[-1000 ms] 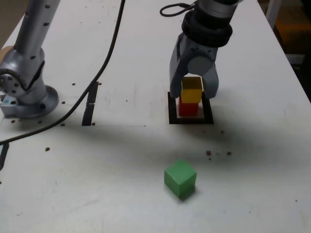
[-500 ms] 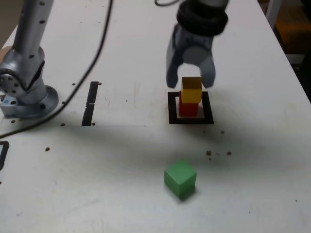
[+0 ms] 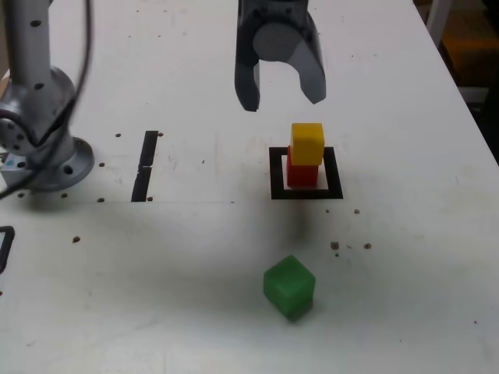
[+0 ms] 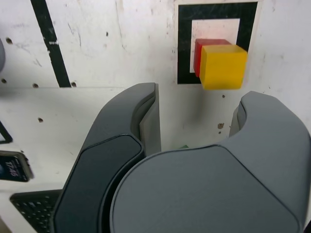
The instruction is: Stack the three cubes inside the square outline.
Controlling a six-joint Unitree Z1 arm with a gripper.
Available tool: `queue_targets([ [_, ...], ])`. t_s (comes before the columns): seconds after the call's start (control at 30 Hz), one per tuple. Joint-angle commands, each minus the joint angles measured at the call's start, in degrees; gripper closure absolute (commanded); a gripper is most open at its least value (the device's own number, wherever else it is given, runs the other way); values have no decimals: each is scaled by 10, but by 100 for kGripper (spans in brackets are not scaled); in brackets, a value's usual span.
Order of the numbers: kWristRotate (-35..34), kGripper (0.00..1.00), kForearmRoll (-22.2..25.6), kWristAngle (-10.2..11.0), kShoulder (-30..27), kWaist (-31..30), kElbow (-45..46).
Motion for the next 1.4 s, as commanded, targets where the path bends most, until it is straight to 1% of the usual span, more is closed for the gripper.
queue_targets([
  [0.0,-27,38,-3,2,-9,-30,-6],
  [0.13,-84,38,-13,3,-6,-85,-17],
  [0.27,-130,38,-25,0,12,-131,-33],
  [0.57,-218,38,-42,-18,74,-211,-95],
  [0.67,-248,38,-45,-23,91,-228,-102],
  [0.83,-314,37,-45,-45,113,-255,-90],
  [0.93,-354,35,-46,-65,122,-265,-83],
  [0.97,-368,34,-49,-76,127,-267,-80],
  [1.03,-389,31,-65,-93,136,-269,-75],
  [1.2,-409,30,-110,-106,149,-262,-69],
  [1.37,-417,28,-138,-117,159,-247,-67],
])
